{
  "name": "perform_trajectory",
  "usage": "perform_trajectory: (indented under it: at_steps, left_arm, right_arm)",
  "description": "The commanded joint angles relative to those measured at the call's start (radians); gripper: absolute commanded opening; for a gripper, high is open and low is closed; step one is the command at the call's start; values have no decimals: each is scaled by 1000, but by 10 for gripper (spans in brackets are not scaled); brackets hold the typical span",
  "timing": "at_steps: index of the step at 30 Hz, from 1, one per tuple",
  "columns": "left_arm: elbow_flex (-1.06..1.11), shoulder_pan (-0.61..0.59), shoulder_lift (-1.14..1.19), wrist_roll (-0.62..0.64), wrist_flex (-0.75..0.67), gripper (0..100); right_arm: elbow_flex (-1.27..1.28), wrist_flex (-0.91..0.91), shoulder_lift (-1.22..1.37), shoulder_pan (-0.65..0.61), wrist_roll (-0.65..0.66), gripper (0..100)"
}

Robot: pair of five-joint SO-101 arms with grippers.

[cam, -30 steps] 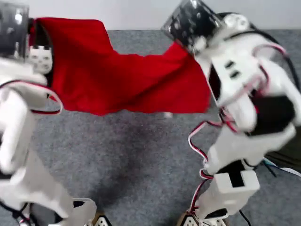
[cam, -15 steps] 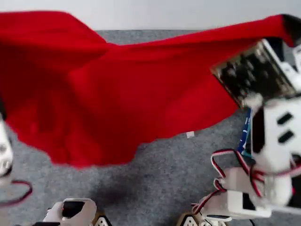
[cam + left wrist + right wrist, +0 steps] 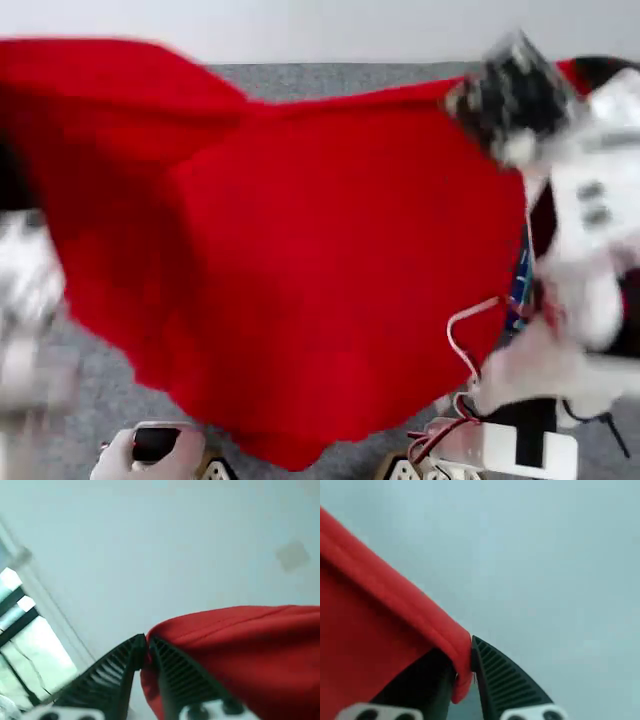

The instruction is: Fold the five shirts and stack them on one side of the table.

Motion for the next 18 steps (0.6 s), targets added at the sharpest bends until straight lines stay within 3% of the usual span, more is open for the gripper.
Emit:
perform_trajectory:
  at_steps: [1,5,9,13,18]
  left_arm:
    - [211,2,72,-12,-61,5]
    - [470,2,169,-12,-226,5]
    - [665,-2,304,-12,-468,5]
    - [710,-2,460,-11,-628,5]
    - [708,-2,617,-11,-756,5]
  right_arm:
    - [299,30,-10,-4,28,10]
    - [612,-64,5,-41,29,10]
    - [858,-361,61,-47,23,10]
    - [985,-648,145,-50,26,9]
    - [991,-883,251,-42,26,9]
